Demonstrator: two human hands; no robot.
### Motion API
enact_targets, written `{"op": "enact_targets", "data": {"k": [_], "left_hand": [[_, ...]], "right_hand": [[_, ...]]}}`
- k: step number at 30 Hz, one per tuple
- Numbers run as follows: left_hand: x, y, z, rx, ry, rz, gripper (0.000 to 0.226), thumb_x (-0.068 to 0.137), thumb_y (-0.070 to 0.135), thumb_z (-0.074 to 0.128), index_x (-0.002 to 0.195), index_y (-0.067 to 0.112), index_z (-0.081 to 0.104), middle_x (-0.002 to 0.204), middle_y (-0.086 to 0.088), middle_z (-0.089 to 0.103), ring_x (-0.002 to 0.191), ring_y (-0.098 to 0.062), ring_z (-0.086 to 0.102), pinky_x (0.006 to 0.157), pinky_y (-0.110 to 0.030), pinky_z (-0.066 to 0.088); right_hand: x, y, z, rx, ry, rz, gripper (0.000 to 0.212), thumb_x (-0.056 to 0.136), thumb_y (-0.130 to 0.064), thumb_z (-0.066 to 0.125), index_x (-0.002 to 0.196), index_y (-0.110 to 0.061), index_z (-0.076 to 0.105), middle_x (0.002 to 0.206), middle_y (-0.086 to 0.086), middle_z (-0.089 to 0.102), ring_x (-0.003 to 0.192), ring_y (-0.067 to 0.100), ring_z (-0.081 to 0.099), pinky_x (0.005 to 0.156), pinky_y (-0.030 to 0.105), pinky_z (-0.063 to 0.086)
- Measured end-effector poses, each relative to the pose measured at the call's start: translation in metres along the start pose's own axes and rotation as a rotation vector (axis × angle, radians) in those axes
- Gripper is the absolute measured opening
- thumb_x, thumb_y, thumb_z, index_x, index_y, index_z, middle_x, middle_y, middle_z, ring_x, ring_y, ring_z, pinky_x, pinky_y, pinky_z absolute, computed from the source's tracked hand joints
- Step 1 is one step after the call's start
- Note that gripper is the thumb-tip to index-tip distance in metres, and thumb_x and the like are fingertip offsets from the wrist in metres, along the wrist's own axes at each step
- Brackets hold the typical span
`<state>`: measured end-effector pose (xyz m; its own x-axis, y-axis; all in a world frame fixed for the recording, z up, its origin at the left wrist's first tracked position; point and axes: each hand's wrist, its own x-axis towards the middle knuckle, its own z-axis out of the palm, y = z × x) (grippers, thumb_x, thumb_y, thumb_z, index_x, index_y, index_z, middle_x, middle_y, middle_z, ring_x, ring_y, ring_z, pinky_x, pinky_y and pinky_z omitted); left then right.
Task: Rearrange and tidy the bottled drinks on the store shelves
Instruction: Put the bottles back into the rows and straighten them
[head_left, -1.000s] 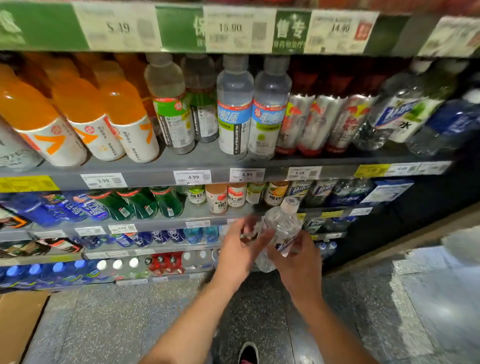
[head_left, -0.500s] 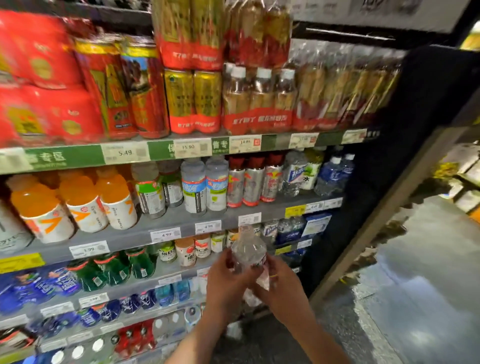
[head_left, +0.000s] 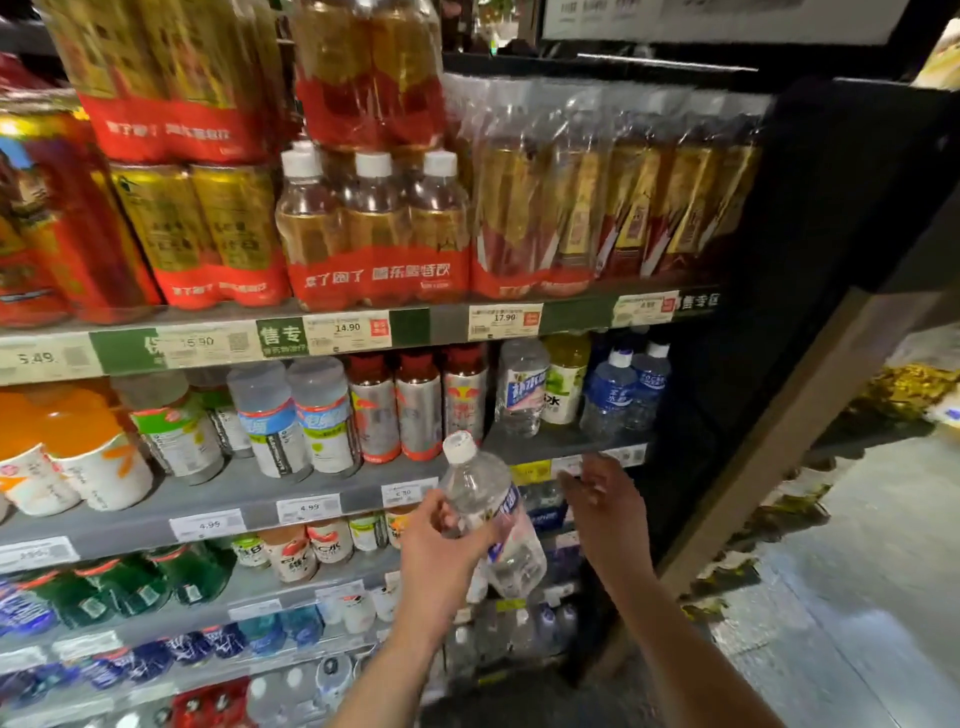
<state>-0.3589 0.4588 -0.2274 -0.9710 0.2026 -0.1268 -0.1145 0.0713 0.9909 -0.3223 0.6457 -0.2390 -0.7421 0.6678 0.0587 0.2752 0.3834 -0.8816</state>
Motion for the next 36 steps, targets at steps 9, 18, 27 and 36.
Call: {"op": "enact_targets", "data": {"k": [9,18,27,36], "left_hand": [[0.045,0.042,0.057,0.122,0.107,0.099,0.05,0.06,0.041,0.09,0.094,0.015,0.063,0.088,-0.013,0.072,0.077,-0.018,0.066,0.07,-0.033,0.051],[0.057,0.042,0.061,0.085,0.144,0.118,0.038,0.068,0.023,0.092,0.095,0.031,0.066,0.084,0.019,0.074,0.081,0.0,0.068,0.063,-0.008,0.048],[0.074,0.04,0.038,-0.001,0.074,0.108,0.041,0.068,0.016,0.091,0.101,0.023,0.068,0.089,0.013,0.076,0.082,-0.001,0.07,0.067,-0.011,0.051],[0.089,0.038,0.008,-0.097,-0.071,0.131,0.041,0.066,0.018,0.092,0.097,0.022,0.067,0.079,0.017,0.073,0.075,-0.001,0.067,0.071,-0.016,0.049]], "right_hand": [[0.104,-0.025,0.005,0.086,0.059,-0.114,0.081,0.088,-0.045,0.068,0.153,-0.015,0.03,0.153,0.002,0.041,0.143,0.02,0.037,0.116,0.041,0.036],[0.136,-0.028,0.019,-0.028,0.07,-0.112,0.08,0.086,-0.037,0.073,0.149,-0.005,0.035,0.141,0.016,0.053,0.13,0.034,0.051,0.1,0.047,0.05],[0.157,-0.034,0.033,-0.256,0.107,-0.061,0.079,0.076,-0.03,0.082,0.136,0.002,0.042,0.136,0.022,0.049,0.126,0.037,0.05,0.097,0.048,0.05],[0.151,-0.047,0.045,-0.136,0.174,0.011,0.086,0.076,-0.019,0.085,0.137,-0.002,0.027,0.123,0.025,0.061,0.107,0.043,0.062,0.077,0.037,0.046]]}}
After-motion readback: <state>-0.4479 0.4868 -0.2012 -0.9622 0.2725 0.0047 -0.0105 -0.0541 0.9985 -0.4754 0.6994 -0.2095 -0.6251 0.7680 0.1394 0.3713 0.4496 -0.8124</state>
